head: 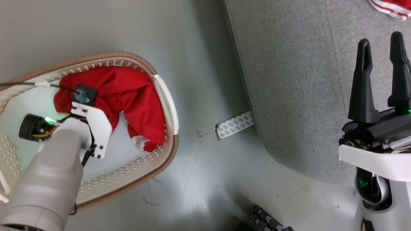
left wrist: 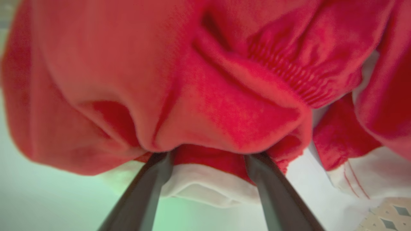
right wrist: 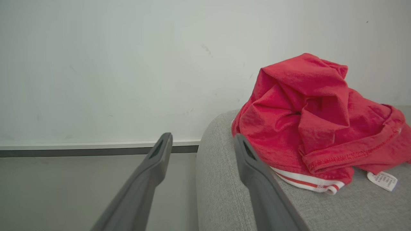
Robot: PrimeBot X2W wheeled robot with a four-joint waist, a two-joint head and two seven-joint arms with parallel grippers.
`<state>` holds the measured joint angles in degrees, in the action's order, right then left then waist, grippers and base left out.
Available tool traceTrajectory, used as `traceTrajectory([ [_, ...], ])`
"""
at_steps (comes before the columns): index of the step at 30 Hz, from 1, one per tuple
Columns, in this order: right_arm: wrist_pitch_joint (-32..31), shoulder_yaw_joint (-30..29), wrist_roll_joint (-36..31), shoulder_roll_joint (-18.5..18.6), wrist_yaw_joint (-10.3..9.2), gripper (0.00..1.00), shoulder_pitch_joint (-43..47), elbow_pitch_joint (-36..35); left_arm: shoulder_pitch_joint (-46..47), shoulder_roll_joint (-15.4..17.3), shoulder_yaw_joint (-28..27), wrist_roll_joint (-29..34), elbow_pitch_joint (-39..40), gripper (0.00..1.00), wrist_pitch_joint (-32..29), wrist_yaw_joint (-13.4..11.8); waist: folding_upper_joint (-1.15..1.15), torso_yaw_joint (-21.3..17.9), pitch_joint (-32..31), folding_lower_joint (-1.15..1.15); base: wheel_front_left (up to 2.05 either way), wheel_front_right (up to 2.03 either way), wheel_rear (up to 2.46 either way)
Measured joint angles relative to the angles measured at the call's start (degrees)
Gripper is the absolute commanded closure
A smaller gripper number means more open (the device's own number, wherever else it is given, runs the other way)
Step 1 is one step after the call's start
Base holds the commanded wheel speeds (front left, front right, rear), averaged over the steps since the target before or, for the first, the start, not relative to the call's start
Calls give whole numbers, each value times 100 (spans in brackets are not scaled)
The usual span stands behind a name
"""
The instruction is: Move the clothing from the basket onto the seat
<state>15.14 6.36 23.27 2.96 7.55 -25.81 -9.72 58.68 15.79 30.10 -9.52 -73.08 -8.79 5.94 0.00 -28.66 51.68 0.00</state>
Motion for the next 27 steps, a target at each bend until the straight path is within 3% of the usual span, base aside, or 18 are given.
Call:
traceTrajectory([
  [2, 0, -16, 0, 0, 0, 0, 8, 0, 29, -1, 47, 15, 2, 0, -63, 8, 0, 11, 17, 0, 0, 0, 0],
  [4, 0, -20, 0, 0, 0, 0, 6, 2, 39, 4, 71, 15, -4, 63, -24, 10, 0, 12, 19, 0, 0, 0, 0],
  [5, 0, -18, 0, 0, 0, 0, 4, 5, 42, 10, 75, 14, -9, 100, 25, 16, 0, 12, 14, 0, 0, 0, 0],
  [15, 0, 81, -12, -3, 0, 0, -126, 79, -97, -96, 34, -179, -48, 100, 653, 58, 0, -42, -254, 1, 0, 0, 0],
  [27, 0, -109, -568, -9, 0, 0, -21, 358, -878, -851, 78, -567, -38, 100, 1599, 136, 0, 342, -1406, 0, 0, 0, 0],
])
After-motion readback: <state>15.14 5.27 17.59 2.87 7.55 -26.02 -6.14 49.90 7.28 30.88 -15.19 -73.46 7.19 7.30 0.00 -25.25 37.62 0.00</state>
